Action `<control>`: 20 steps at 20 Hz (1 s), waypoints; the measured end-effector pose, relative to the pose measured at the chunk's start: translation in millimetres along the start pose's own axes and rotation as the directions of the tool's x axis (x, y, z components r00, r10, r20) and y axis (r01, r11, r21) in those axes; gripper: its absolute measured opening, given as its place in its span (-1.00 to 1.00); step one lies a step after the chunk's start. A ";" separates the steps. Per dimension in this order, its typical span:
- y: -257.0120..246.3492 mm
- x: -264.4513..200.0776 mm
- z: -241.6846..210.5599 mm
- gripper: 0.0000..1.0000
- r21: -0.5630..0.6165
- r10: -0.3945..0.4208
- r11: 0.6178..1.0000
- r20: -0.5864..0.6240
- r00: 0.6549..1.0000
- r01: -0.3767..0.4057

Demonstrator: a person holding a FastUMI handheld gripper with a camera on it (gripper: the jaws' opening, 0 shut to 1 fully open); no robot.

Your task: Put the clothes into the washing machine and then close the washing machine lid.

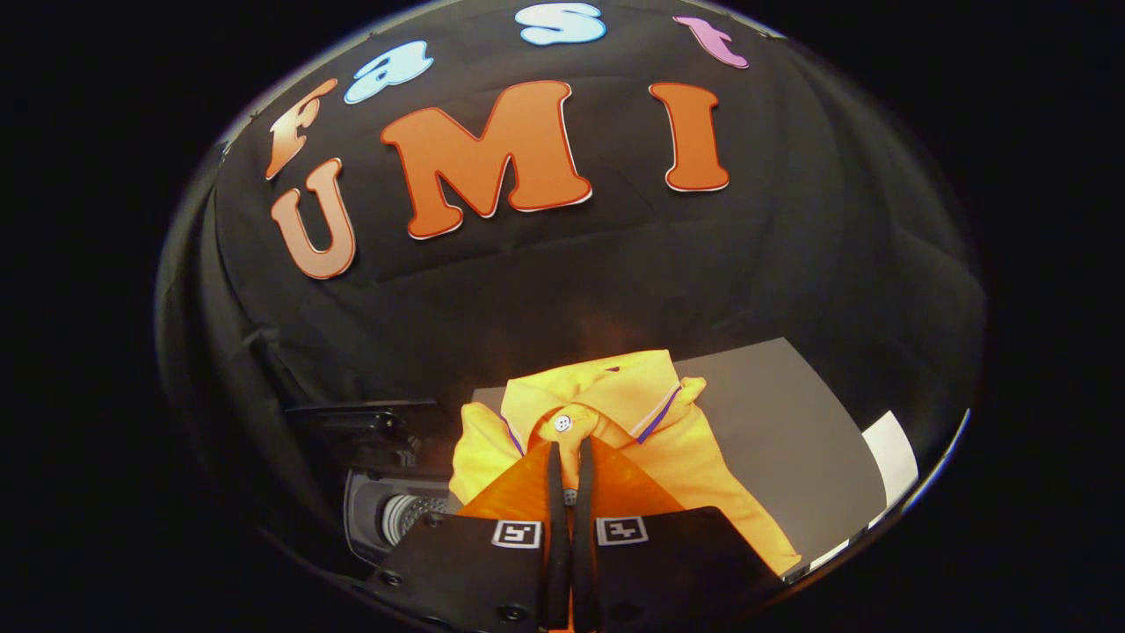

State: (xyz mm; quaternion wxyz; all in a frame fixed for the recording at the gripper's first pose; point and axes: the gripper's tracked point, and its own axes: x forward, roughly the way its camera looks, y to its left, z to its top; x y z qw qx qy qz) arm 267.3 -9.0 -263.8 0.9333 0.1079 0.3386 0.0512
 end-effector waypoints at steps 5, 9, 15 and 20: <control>63.3 -26.1 7.3 -0.81 0.043 0.112 0.993 0.033 0.993 -0.113; 121.4 -40.6 10.2 -0.82 0.041 0.201 0.978 0.049 0.978 -0.203; 212.6 -52.3 -10.3 -0.81 -0.017 0.288 0.958 0.019 0.957 -0.288; 276.9 -45.7 -32.8 -0.81 -0.058 0.354 0.933 -0.025 0.935 -0.355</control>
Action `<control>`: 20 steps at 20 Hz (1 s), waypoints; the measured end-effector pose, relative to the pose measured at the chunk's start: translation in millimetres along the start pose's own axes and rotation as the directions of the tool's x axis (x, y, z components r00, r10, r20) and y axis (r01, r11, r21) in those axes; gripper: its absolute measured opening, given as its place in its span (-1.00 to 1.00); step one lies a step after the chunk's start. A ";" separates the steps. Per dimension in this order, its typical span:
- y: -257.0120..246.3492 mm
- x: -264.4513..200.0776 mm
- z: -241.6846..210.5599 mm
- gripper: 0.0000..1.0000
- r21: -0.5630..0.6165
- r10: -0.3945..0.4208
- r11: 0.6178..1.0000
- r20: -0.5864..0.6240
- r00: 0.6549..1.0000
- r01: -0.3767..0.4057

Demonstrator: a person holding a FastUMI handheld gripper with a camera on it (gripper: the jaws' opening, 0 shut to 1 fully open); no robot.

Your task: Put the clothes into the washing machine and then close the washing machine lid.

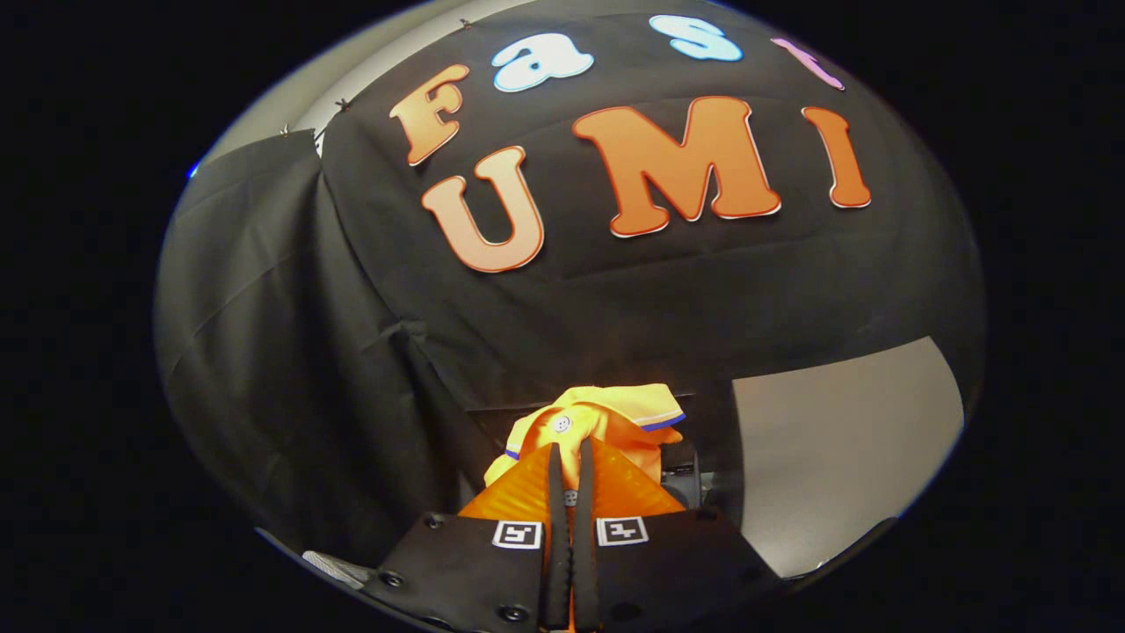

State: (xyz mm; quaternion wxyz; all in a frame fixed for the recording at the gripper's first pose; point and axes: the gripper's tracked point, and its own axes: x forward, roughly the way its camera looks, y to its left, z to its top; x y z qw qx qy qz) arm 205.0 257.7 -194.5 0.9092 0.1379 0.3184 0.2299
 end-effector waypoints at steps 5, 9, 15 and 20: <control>47.5 26.9 -22.8 -0.81 -0.033 0.057 0.998 -0.046 0.997 -0.058; 64.6 54.9 -47.4 -0.81 -0.035 0.069 0.997 -0.085 0.994 -0.072; 41.3 119.6 -115.1 -0.81 -0.037 0.012 0.999 -0.196 0.981 -0.019; 12.7 172.5 -177.6 -0.81 -0.028 -0.037 0.999 -0.293 0.955 0.030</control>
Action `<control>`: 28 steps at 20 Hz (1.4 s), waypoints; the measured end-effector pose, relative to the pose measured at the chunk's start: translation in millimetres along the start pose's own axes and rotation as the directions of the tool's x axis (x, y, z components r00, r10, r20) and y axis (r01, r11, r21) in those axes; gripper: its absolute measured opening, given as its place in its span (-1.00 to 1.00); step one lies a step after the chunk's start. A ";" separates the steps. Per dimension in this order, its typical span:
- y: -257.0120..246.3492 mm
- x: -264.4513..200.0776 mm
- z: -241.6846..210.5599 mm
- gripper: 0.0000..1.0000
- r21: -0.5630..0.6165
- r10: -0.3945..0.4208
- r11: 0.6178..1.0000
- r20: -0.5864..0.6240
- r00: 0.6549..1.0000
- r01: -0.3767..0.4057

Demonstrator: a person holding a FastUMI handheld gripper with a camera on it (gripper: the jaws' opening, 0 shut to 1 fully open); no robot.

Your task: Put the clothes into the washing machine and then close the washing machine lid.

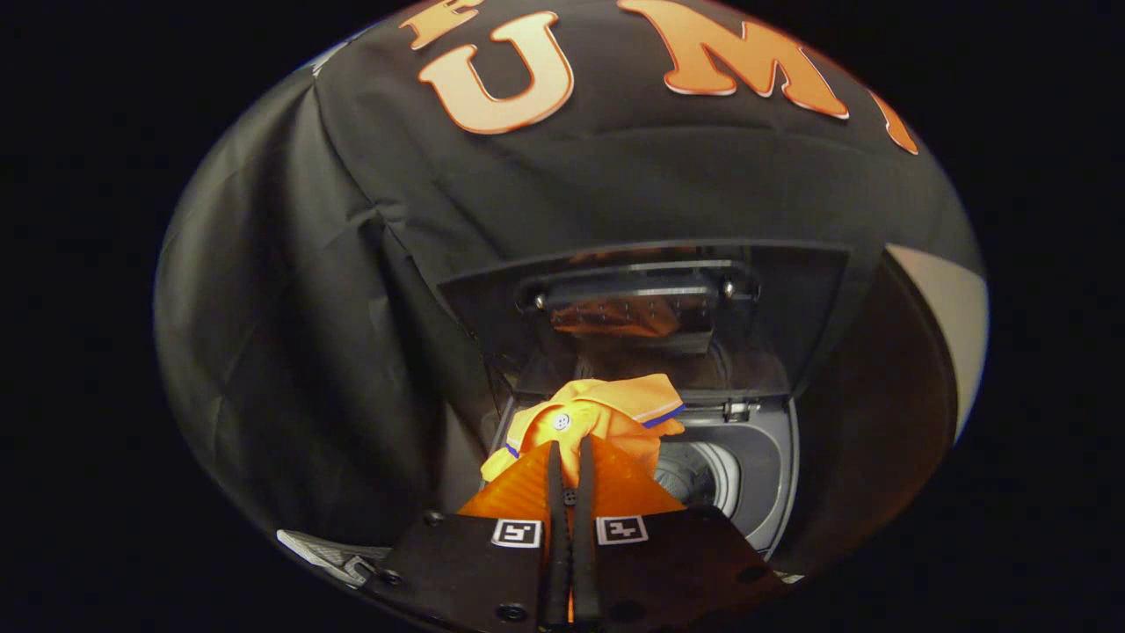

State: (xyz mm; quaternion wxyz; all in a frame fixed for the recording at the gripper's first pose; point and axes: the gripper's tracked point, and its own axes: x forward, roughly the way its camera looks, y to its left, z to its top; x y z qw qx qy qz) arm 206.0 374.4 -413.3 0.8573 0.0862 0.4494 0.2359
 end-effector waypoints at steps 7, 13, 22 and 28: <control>-32.1 69.3 -48.9 -0.81 0.025 -0.052 0.998 -0.099 0.994 0.054; -54.8 117.4 -88.8 -0.81 0.071 -0.070 0.994 -0.188 0.980 0.085; -82.6 157.5 -119.5 -0.79 0.056 -0.134 0.987 -0.236 0.962 0.152; -89.3 157.6 -119.0 -0.62 0.048 -0.167 0.982 -0.236 0.957 0.183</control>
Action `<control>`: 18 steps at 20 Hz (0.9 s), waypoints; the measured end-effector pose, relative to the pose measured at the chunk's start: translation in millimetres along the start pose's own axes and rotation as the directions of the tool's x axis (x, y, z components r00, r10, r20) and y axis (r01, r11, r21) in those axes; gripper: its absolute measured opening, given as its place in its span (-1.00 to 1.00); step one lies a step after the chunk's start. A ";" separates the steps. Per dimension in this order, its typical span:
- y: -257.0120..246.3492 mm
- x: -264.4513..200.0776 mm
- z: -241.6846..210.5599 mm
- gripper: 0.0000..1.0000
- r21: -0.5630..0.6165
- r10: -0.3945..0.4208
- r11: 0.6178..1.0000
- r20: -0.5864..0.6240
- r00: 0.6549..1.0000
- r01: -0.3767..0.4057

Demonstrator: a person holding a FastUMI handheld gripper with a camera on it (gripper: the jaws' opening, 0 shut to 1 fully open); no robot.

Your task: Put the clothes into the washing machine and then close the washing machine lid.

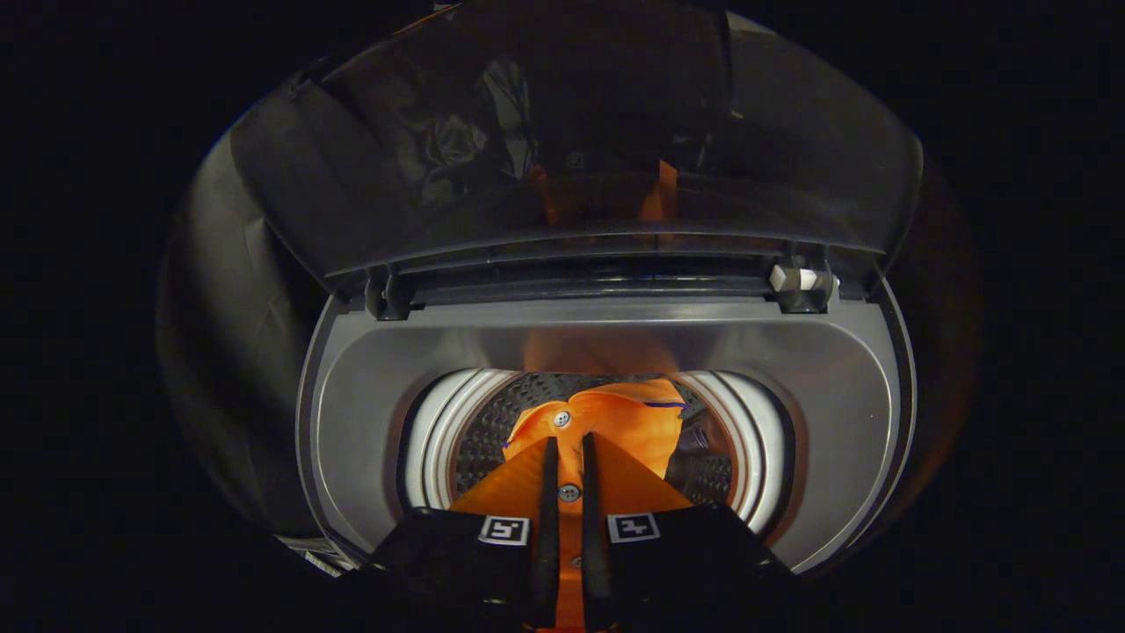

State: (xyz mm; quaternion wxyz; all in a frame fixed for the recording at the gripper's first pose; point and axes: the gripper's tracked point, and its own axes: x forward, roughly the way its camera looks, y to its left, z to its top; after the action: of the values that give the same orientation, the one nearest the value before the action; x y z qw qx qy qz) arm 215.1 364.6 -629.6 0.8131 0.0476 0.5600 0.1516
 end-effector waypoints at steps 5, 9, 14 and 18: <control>-3.8 -1.3 1.0 -0.24 0.006 -0.008 1.000 0.014 1.000 0.008; -3.6 -8.6 -0.6 0.46 0.000 -0.007 1.000 0.022 1.000 0.007; -2.8 -24.2 1.4 0.99 -0.027 -0.018 0.999 0.057 0.998 0.020; -0.5 -39.8 5.3 0.99 -0.034 -0.017 0.999 0.094 0.995 0.021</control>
State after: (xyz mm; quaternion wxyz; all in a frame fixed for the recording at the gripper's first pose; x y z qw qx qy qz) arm 207.2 352.7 -592.0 0.8407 0.0350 0.5188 0.1514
